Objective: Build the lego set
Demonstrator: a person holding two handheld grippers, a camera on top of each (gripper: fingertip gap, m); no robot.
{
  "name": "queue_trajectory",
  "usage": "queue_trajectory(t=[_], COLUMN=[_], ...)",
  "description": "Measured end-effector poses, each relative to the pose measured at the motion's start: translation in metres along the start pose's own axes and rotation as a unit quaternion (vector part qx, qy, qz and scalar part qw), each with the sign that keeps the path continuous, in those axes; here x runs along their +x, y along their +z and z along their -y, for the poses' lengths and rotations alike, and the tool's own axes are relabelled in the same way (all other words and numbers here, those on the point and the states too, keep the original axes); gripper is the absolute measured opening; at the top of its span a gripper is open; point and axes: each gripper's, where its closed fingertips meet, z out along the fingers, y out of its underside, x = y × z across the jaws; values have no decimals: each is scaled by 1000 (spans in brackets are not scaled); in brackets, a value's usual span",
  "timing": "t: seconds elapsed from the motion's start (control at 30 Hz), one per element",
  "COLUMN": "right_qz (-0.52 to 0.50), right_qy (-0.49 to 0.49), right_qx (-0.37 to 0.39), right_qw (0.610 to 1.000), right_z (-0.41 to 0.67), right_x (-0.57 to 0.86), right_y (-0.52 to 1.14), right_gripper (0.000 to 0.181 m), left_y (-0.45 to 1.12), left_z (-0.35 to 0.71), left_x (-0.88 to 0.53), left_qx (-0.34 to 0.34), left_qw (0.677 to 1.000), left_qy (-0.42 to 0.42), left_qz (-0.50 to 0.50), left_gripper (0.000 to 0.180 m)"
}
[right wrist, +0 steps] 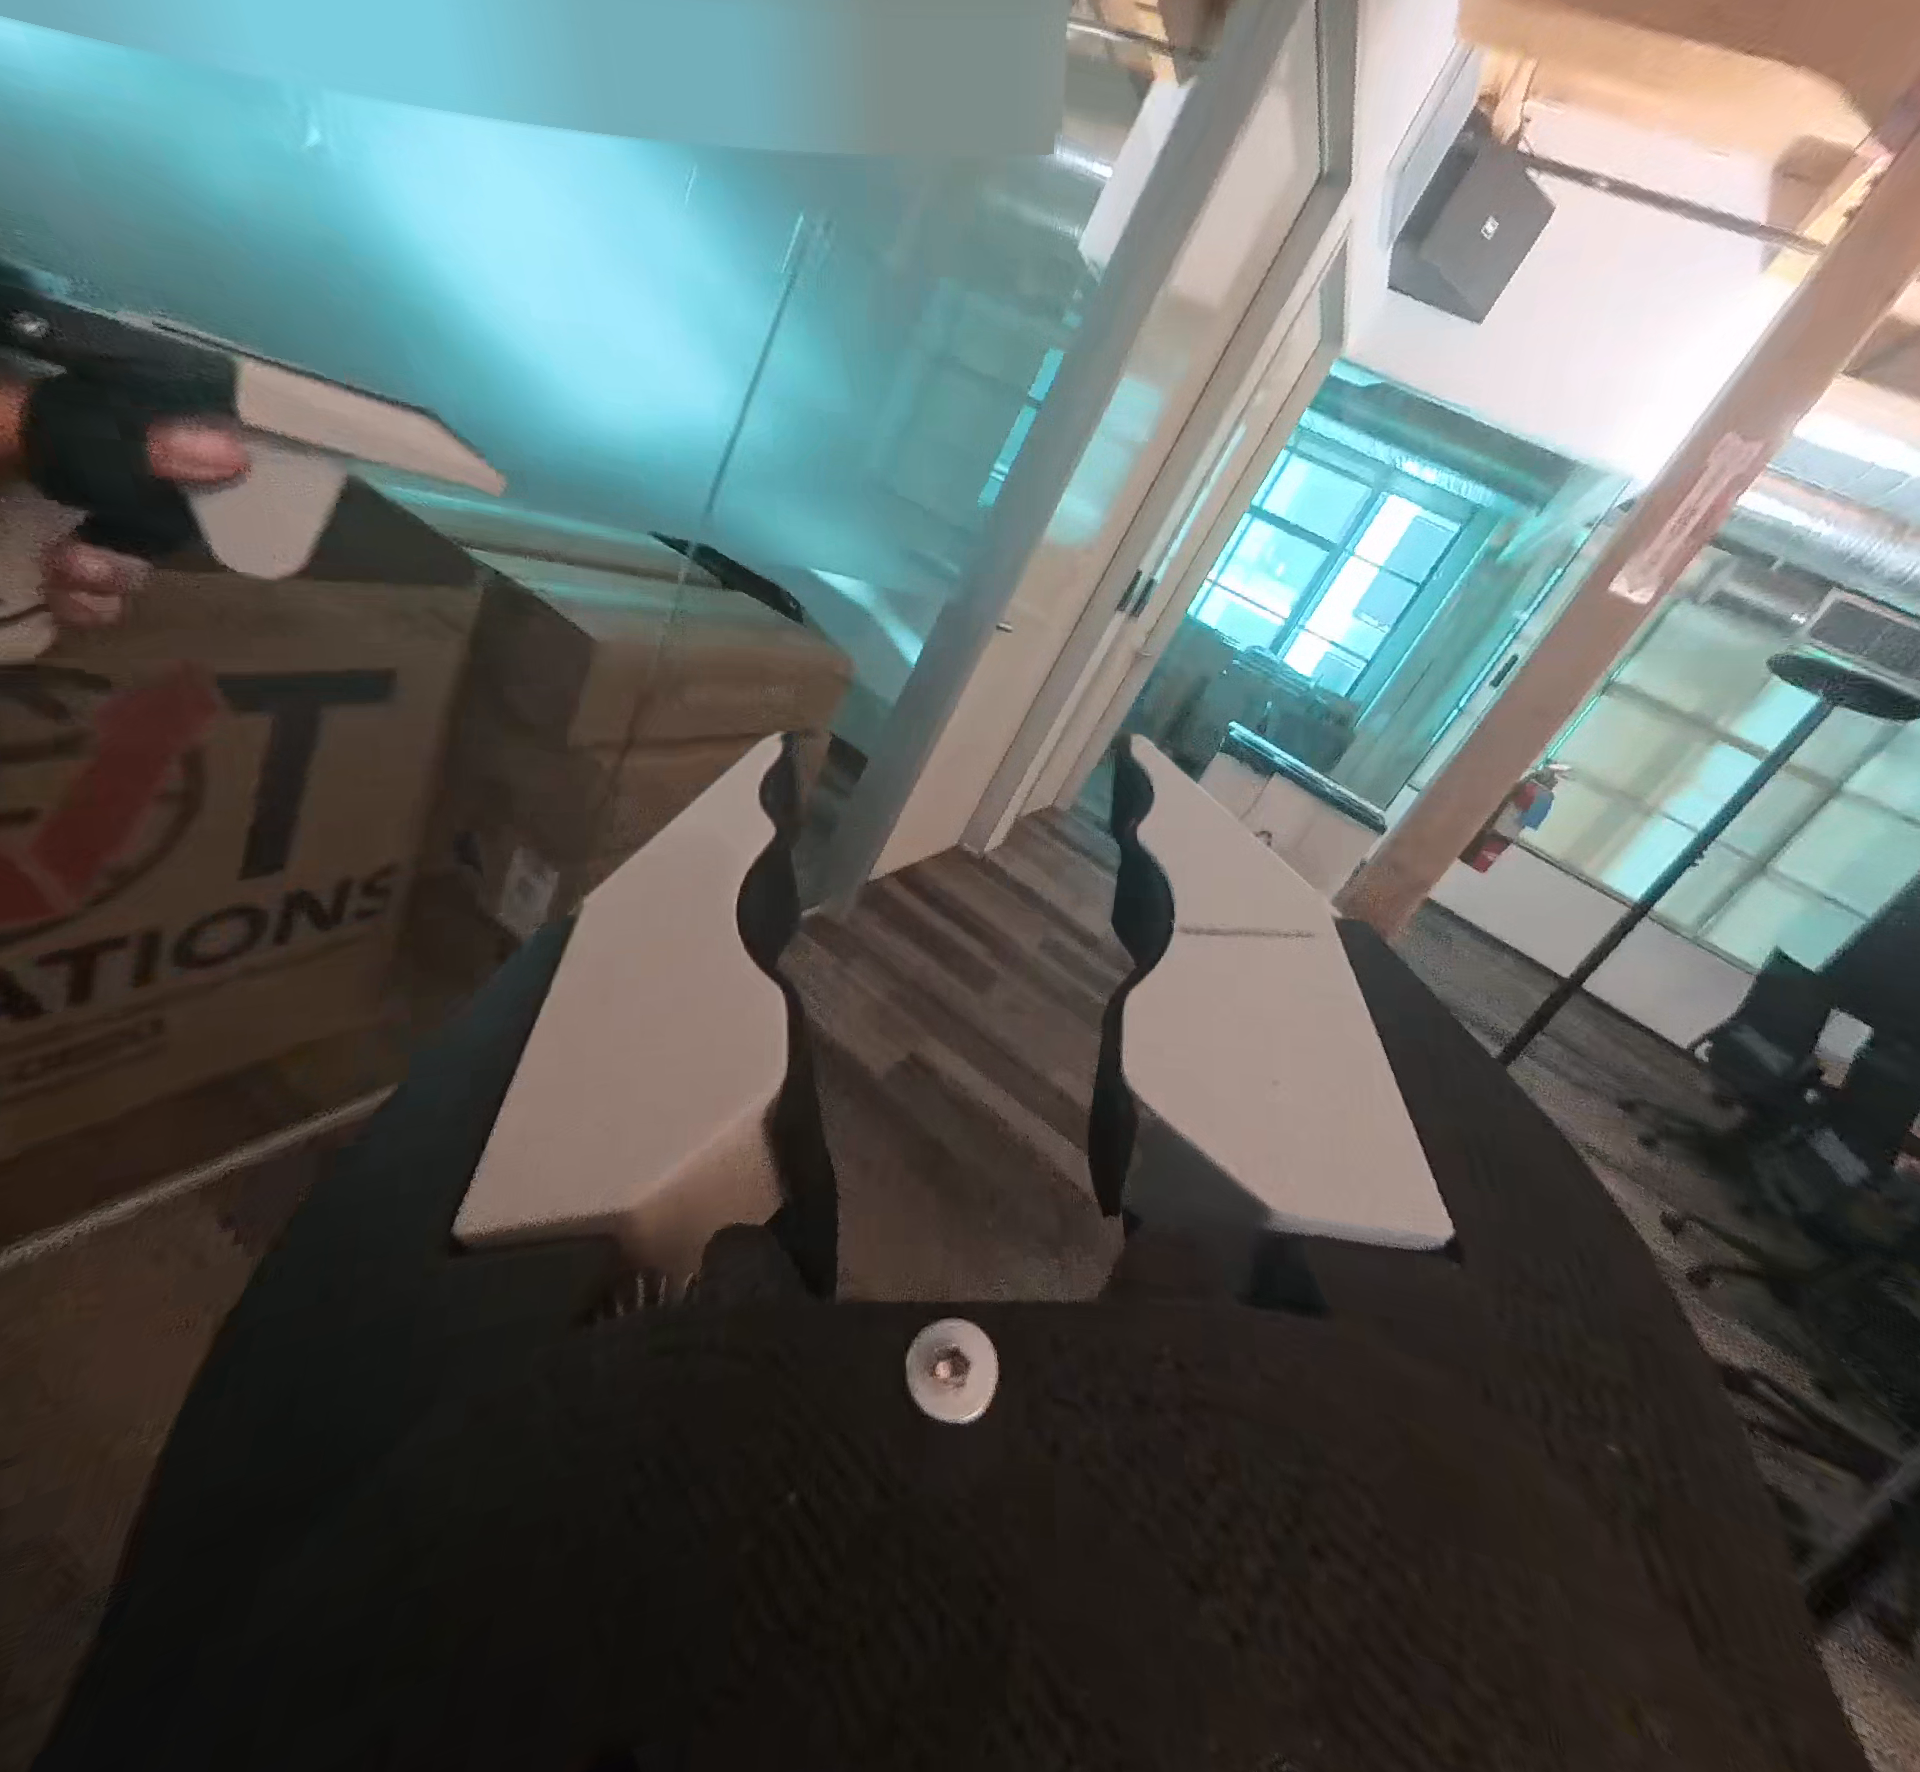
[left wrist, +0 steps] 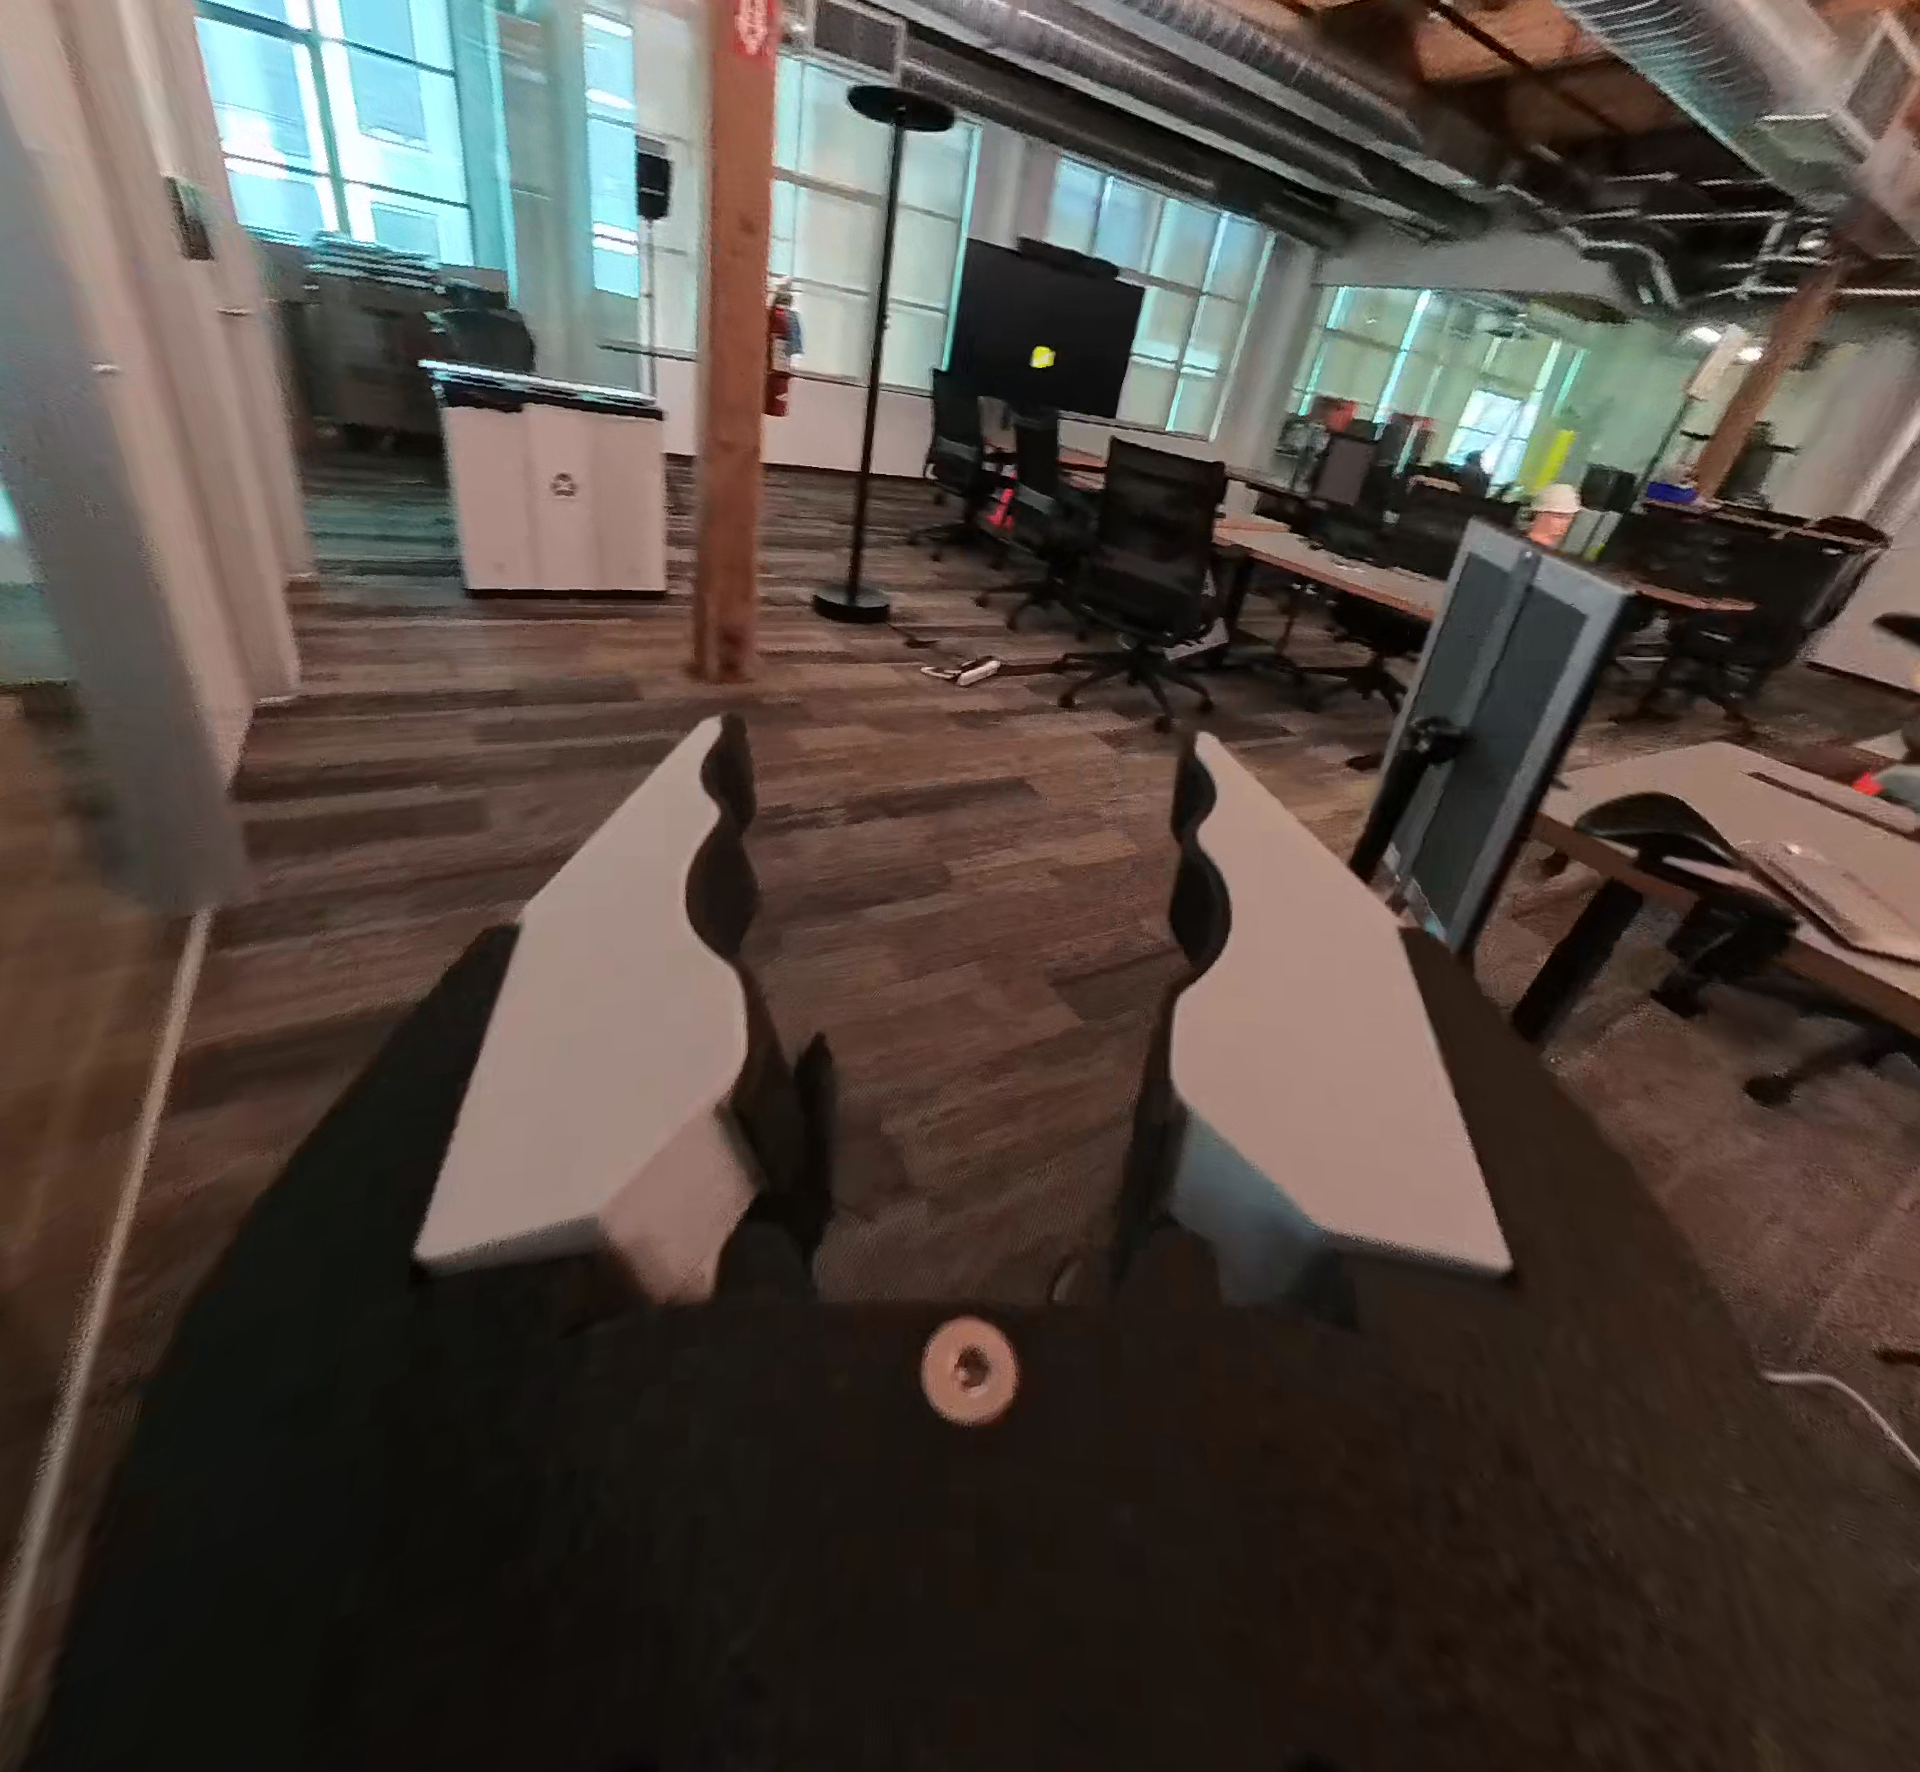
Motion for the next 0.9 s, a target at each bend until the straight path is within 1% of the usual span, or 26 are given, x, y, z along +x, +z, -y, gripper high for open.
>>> queue_trajectory(t=[0.03,0.1,0.13,0.2,0.23,0.3,0.37,0.43,0.5,0.53,0.57,0.6,0.63,0.73,0.77,0.83,0.87,0.9], right_qz=[-1,-2,-5,-39,-59,-89,-120,-147,-165,-177,-192,-210,-229,-305,-336,-388,-411,-436], right_qy=[0,2,0,-20,-27,-31,-27,-16,-1,10,18,18,11,-29,-32,-19,-15,-21], right_qx=[-1,6,8,13,10,7,18,18,14,11,6,0,-5,-24,-32,-56,-65,-72], right_qw=[1000,1000,1000,999,998,996,992,989,986,984,981,977,973,952,941,920,909,897], right_z=[-21,-59,-76,-104,-118,-140,-160,-185,-217,-232,-248,-265,-281,-327,-341,-364,-371,-378], right_x=[15,48,69,123,154,211,262,309,350,370,391,413,436,513,542,598,623,645], right_y=[20,65,88,135,158,202,242,278,311,325,338,349,359,378,381,384,382,377], right_gripper=[59,61,62,64,66,76,85,87,88,88,89,90,90,94,98,113,118,119], left_y=[36,103,137,204,236,299,357,410,462,492,522,554,587,697,736,814,852,888], left_z=[-3,-12,-14,-15,-14,-15,-14,-17,-27,-34,-40,-45,-50,-59,-59,-57,-57,-59], left_x=[-3,-10,-14,-24,-27,-26,-37,-52,-71,-84,-96,-112,-124,-147,-152,-145,-137,-126], left_qx=[5,17,22,28,19,-4,-6,-5,-5,-7,-6,-2,-3,0,2,-6,-10,-10], left_qw=[1000,1000,1000,999,999,997,994,991,990,990,991,991,992,994,995,997,995,993], left_qy=[-1,0,7,23,29,59,99,126,134,135,135,130,124,105,95,76,81,95], left_qz=[-7,-15,-17,-16,-23,-52,-54,-48,-33,-29,-17,9,22,10,7,-26,-48,-69], left_gripper=[82,89,88,69,65,65,65,65,67,70,82,109,132,150,153,156,156,156])
